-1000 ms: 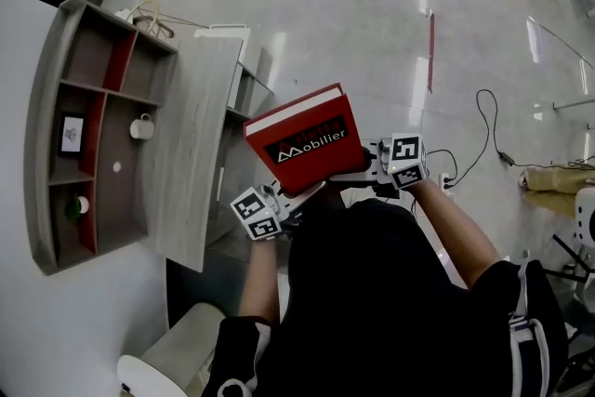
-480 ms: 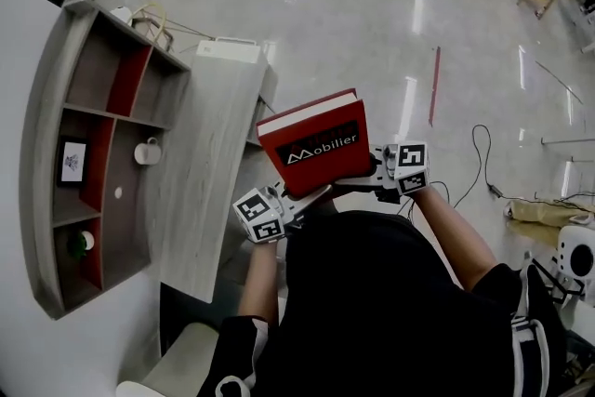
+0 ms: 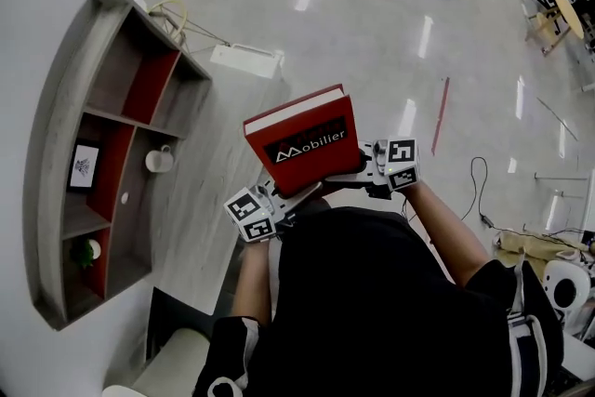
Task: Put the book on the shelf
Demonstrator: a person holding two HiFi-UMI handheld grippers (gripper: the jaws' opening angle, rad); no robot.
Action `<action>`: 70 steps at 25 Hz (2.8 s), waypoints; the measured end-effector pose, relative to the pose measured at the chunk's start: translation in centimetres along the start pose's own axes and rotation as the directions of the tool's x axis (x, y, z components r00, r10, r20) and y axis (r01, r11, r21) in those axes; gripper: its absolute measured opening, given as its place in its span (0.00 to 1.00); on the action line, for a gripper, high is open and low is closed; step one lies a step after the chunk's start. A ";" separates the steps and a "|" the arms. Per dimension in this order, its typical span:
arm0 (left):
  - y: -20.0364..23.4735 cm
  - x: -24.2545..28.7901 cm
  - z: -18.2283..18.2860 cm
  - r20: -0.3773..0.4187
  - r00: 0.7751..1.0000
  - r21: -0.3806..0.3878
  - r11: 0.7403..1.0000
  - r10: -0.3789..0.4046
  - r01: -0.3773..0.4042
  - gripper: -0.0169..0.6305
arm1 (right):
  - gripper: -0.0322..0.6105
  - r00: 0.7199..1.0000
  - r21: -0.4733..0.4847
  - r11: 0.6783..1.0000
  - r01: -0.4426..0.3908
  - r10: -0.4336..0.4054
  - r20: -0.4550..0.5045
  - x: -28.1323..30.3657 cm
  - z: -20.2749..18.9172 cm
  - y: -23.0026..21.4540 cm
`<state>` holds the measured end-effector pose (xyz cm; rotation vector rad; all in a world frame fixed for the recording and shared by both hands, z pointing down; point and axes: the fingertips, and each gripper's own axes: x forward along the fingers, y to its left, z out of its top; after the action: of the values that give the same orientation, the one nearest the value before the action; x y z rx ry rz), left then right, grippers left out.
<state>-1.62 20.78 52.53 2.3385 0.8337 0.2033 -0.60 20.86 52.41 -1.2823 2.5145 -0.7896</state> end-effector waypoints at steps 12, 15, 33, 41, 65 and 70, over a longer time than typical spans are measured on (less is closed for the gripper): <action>7.1 -7.9 5.3 0.074 0.993 -0.008 0.996 0.095 -0.094 0.27 | 0.32 0.992 0.013 0.998 -0.057 0.058 -0.115 9.9 3.8 -5.4; 7.9 -9.4 6.5 0.095 0.990 0.004 0.994 0.105 -0.106 0.28 | 0.33 0.990 0.004 0.999 -0.042 0.042 -0.131 11.7 4.5 -6.1; 12.1 -11.2 7.6 0.270 0.905 -0.115 0.944 0.329 -0.309 0.28 | 0.37 0.921 0.028 0.983 -0.183 0.181 -0.346 14.8 5.1 -10.3; 18.1 -10.0 12.4 0.310 0.801 -0.125 0.858 0.511 -0.499 0.28 | 0.39 0.852 0.043 0.934 -0.356 0.343 -0.395 15.8 9.3 -17.0; 27.2 -14.1 17.8 0.330 0.414 -0.151 0.480 0.848 -0.864 0.36 | 0.47 0.648 -0.009 0.778 -0.628 0.516 -0.560 22.5 13.3 -26.1; 28.2 -16.2 18.8 0.321 0.304 -0.182 0.373 0.897 -0.910 0.38 | 0.49 0.607 -0.005 0.747 -0.665 0.537 -0.586 24.9 13.9 -26.9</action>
<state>6.51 -15.68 56.28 2.4810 -0.8135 0.1887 8.65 -16.98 56.95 -0.1144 3.2652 -0.7861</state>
